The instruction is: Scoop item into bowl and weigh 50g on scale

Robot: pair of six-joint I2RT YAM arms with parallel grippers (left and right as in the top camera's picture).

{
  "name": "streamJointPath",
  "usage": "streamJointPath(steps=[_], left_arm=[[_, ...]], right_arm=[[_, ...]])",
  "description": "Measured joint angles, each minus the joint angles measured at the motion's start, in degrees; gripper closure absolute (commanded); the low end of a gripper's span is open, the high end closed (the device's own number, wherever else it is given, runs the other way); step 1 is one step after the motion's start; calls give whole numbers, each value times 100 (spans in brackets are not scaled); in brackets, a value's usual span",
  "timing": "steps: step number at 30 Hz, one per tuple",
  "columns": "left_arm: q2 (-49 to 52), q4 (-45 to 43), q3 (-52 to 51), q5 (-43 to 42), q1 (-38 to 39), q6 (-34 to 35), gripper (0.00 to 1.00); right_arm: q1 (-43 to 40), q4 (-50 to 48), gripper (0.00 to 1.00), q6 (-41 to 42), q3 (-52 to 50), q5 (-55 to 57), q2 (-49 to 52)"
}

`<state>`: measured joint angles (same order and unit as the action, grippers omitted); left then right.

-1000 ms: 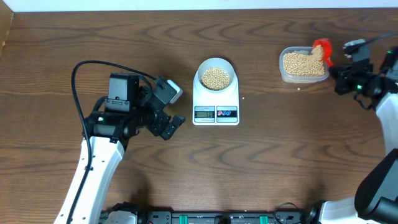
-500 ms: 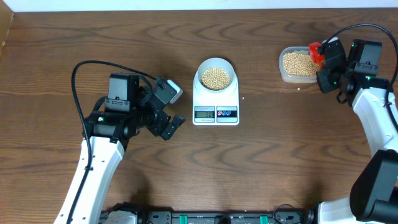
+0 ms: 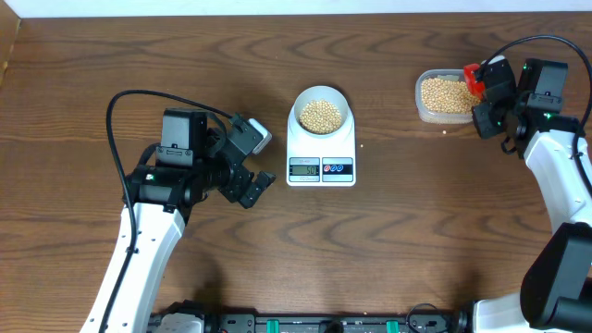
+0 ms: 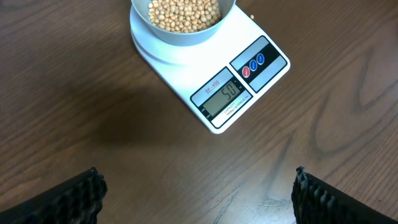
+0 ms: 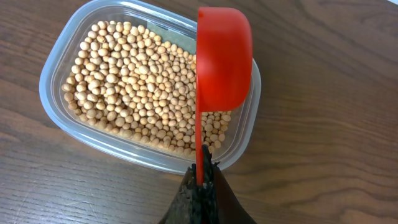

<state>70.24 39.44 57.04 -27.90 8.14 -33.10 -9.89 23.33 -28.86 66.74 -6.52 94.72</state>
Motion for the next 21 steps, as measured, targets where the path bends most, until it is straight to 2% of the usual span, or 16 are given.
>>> streamJointPath(steps=[13, 21], left_arm=[[0, 0, 0, 0, 0, 0, 2], [0, 0, 0, 0, 0, 0, 2]], right_arm=[[0, 136, 99, 0, 0, -2, -376], [63, 562, 99, -2, 0, 20, -605]])
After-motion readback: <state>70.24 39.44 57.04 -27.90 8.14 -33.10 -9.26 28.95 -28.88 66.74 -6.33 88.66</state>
